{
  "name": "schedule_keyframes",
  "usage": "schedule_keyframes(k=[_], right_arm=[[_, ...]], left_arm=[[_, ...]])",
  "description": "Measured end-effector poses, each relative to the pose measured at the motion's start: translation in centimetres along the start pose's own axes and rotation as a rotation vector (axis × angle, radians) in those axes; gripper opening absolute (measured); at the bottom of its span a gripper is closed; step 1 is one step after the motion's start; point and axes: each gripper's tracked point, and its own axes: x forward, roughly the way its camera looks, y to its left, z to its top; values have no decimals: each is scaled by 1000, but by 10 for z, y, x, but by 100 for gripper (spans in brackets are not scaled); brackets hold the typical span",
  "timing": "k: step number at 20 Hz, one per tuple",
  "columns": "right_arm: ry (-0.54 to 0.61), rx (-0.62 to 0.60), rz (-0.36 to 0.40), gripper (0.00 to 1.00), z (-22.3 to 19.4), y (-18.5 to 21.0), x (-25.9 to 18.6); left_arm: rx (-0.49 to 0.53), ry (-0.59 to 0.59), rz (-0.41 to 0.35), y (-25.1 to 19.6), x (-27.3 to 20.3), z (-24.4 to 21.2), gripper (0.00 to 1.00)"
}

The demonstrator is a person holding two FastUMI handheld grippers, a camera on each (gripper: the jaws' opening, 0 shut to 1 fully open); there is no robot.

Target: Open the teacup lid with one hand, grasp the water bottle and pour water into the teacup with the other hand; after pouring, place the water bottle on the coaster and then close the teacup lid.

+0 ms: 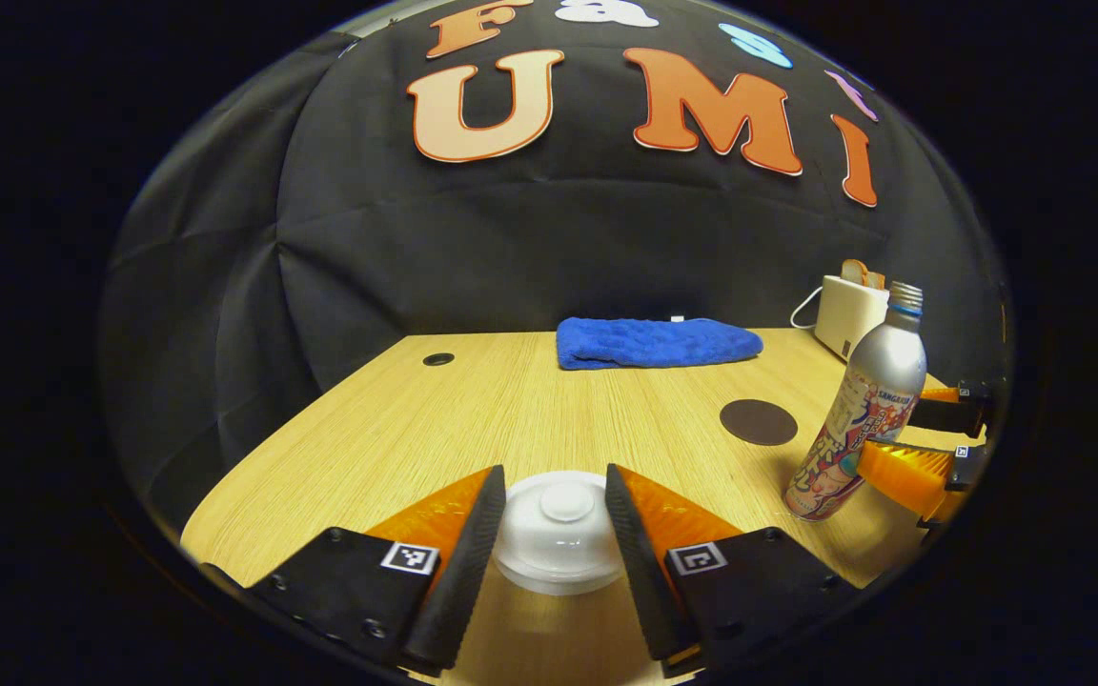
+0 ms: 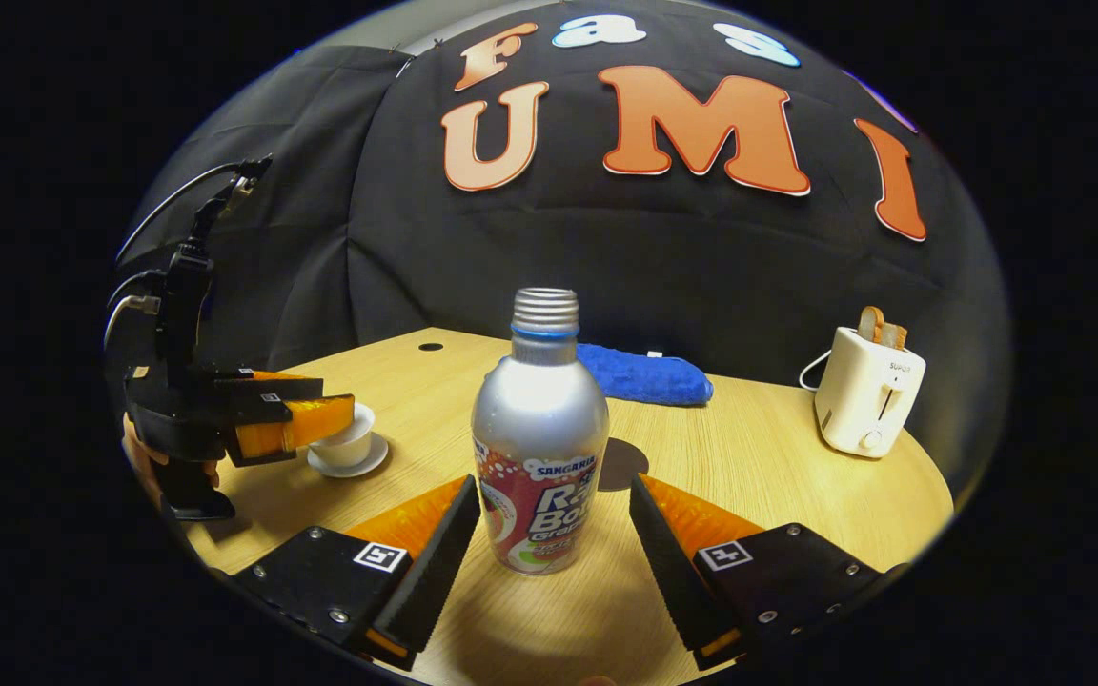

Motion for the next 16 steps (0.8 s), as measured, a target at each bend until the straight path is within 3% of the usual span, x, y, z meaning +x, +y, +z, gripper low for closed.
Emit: schedule_keyframes(k=[1, 3, 4, 6, 7, 9, 12, 13, 16], right_arm=[[4, 3, 3, 95, -1, 1, 1], [11, 9, 8, 95, -3, 1, 3], [14, 10, 10, 95, -4, 1, 4], [19, 13, 13, 95, -5, 0, 5], [21, 14, 15, 95, -6, 0, 6], [26, 16, 18, 95, -7, 1, 7], [39, 11, 20, 95, -10, 2, 10], [47, 7, 24, 95, -11, 3, 11], [69, -8, 32, 92, -12, 8, 15]], left_arm=[[4, 0, -6, -1, 1, 1, 71], [14, 5, -8, -1, 1, 1, 56], [18, 8, -9, -2, 2, 1, 60], [14, 0, -3, -1, 3, 5, 46], [15, 1, -4, -1, 3, 4, 33], [14, -4, -5, -1, 3, 6, 38], [-6, -20, 5, 3, 2, 8, 27], [-10, -35, 12, 6, 1, 13, 32], [-11, -81, 35, 14, -7, 27, 31]])
